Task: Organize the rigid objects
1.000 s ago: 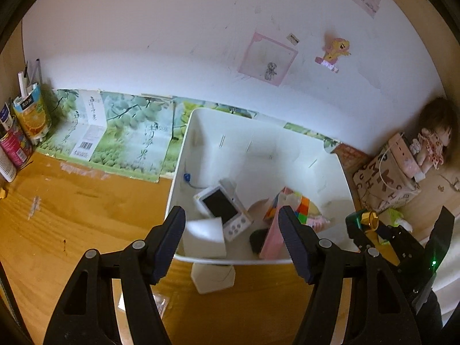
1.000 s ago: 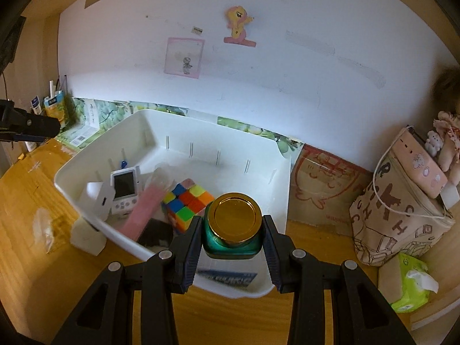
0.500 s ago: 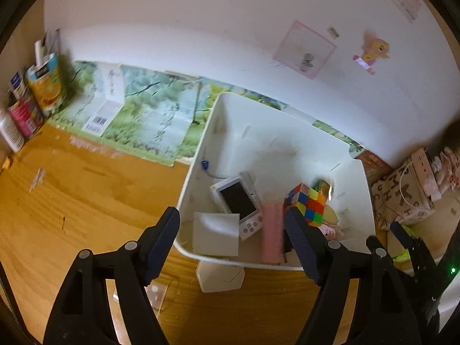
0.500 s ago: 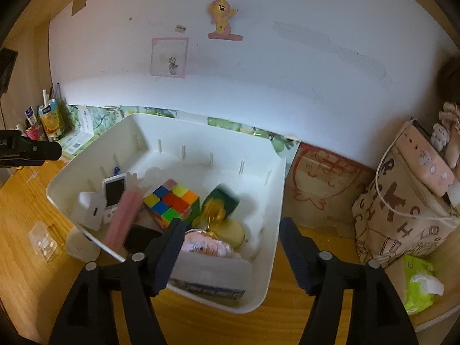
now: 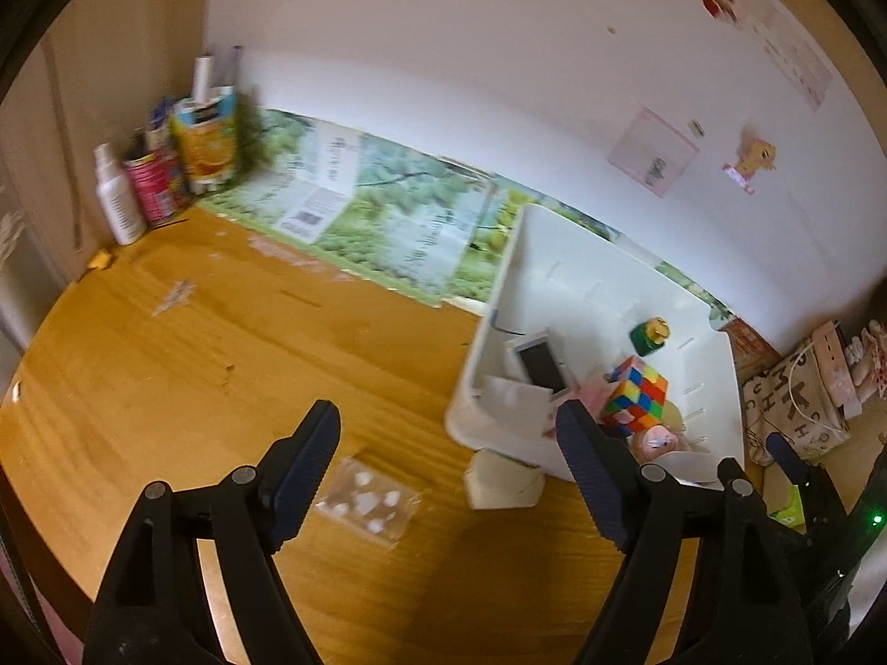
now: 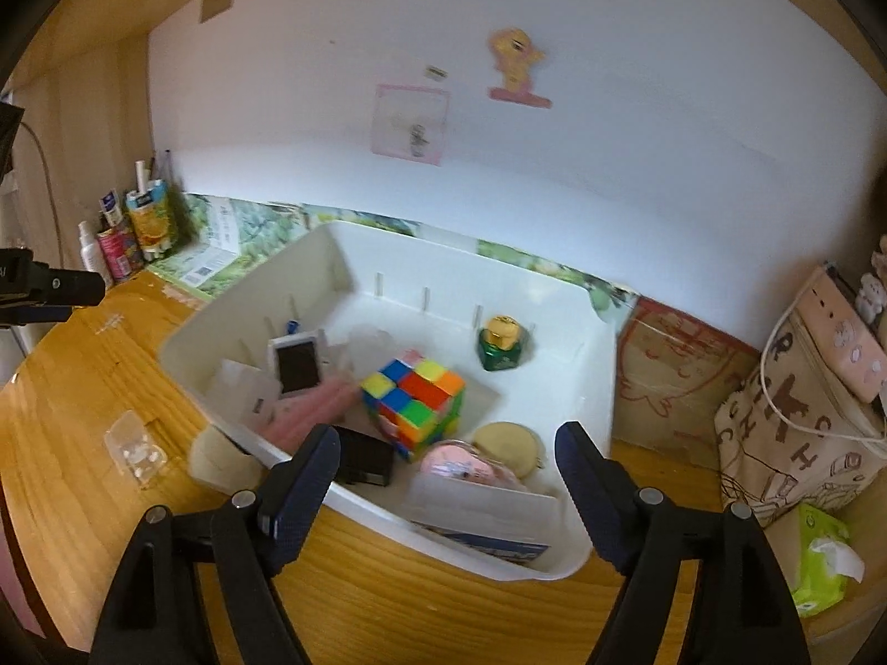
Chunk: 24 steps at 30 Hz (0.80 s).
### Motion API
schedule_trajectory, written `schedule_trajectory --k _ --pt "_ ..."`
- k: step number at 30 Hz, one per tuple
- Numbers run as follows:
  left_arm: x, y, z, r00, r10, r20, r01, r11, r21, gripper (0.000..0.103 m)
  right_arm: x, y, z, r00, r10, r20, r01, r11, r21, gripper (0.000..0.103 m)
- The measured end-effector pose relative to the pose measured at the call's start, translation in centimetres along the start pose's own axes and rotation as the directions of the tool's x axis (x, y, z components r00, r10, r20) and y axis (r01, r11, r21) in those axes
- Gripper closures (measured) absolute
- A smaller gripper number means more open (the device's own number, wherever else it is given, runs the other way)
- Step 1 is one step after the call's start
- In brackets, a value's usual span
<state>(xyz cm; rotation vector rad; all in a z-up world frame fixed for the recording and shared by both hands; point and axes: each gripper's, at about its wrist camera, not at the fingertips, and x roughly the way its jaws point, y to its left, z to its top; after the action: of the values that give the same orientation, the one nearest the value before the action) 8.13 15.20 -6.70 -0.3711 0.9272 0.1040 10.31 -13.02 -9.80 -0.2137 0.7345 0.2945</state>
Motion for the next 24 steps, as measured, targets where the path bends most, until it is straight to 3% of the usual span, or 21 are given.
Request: schedule_trajectory --k 15,24 --pt "-3.5 7.5 -5.4 0.993 0.111 -0.043 -0.115 0.986 -0.118 0.020 0.3 7.9 -1.0 0.983 0.170 -0.065 -0.175 0.981 -0.081 0.019" --pt "-1.8 9.2 -5.5 0.987 0.096 -0.128 -0.105 0.992 -0.070 0.020 1.5 11.7 -1.8 0.966 0.219 -0.135 -0.228 0.972 -0.059 0.017"
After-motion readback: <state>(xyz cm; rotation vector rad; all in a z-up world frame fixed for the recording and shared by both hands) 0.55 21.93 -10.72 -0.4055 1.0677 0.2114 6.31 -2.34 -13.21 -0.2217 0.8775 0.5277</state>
